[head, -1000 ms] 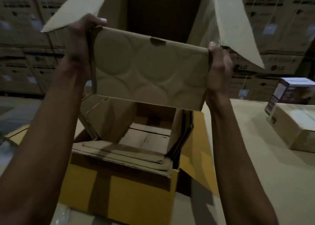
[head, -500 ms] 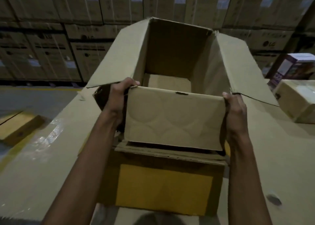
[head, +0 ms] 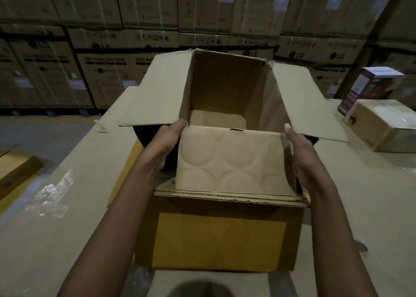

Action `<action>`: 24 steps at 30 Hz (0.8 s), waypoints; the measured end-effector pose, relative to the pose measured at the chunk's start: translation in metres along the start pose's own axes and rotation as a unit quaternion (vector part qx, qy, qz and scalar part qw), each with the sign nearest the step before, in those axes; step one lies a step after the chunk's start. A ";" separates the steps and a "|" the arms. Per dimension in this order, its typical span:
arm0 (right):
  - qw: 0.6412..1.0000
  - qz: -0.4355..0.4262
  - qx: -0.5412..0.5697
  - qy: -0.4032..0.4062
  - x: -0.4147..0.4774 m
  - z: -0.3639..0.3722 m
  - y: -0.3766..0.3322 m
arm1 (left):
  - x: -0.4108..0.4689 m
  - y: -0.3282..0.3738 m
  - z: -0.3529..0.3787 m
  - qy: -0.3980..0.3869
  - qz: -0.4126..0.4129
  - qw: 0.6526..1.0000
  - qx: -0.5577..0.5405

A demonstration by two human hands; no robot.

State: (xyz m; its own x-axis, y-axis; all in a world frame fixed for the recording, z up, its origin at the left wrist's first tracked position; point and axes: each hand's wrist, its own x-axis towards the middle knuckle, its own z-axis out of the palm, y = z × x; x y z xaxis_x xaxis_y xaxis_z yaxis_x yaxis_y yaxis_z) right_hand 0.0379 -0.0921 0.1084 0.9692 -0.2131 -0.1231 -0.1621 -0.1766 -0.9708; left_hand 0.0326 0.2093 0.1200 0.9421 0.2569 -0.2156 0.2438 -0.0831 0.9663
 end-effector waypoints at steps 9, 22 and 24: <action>0.994 -0.069 -0.086 0.010 -0.014 -0.009 -0.013 | 0.005 0.018 -0.008 0.101 0.077 0.978 0.167; 0.991 -0.025 -0.126 -0.049 0.019 0.008 -0.033 | 0.026 0.023 0.000 0.110 0.043 0.946 0.301; 0.992 -0.002 -0.114 -0.056 0.017 0.010 -0.019 | 0.024 0.013 0.004 0.102 0.040 0.944 0.312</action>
State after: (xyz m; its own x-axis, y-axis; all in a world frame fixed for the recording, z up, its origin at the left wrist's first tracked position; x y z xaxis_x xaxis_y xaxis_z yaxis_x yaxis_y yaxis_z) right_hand 0.0590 -0.0828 0.1227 0.9823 -0.1057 -0.1546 -0.1840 -0.3917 -0.9015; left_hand 0.0596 0.2102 0.1268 0.9153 0.3995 -0.0519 0.3208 -0.6449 0.6937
